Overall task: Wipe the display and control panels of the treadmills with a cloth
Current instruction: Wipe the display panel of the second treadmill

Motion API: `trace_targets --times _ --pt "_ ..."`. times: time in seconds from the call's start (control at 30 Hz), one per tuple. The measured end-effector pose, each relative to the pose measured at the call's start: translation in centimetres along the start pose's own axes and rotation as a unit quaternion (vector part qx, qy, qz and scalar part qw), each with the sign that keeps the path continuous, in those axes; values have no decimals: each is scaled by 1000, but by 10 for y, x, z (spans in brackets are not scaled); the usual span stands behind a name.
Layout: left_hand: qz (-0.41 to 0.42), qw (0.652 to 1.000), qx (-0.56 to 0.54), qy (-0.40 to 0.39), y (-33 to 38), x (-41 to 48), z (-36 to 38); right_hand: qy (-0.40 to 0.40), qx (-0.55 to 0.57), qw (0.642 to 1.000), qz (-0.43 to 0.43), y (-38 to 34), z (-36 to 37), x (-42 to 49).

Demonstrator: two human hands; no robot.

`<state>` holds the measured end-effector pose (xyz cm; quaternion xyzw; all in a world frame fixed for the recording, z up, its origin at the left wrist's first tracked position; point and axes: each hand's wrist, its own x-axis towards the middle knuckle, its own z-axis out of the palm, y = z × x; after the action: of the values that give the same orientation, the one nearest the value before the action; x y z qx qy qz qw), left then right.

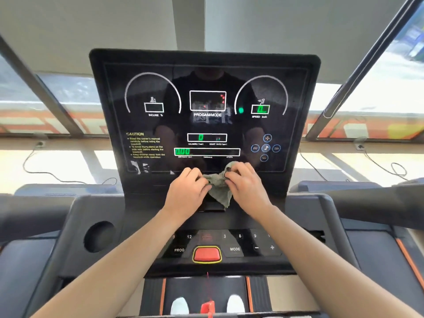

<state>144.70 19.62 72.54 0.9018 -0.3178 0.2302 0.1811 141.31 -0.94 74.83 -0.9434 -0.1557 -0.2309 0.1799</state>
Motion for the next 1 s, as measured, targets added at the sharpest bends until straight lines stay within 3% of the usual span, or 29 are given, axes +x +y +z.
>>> trace_targets --times 0.27,0.53,0.83,1.0 --pt "29 998 15 51 -33 22 -29 51 -33 998 -27 -20 -3 44" --pt "38 988 25 150 -54 85 -65 157 -87 983 -23 -27 -30 116" --pt "16 977 36 209 -61 180 -119 169 -102 980 -24 -20 -79 197" --pt "-6 977 18 214 -69 174 -118 160 -103 980 -60 -35 -64 195"
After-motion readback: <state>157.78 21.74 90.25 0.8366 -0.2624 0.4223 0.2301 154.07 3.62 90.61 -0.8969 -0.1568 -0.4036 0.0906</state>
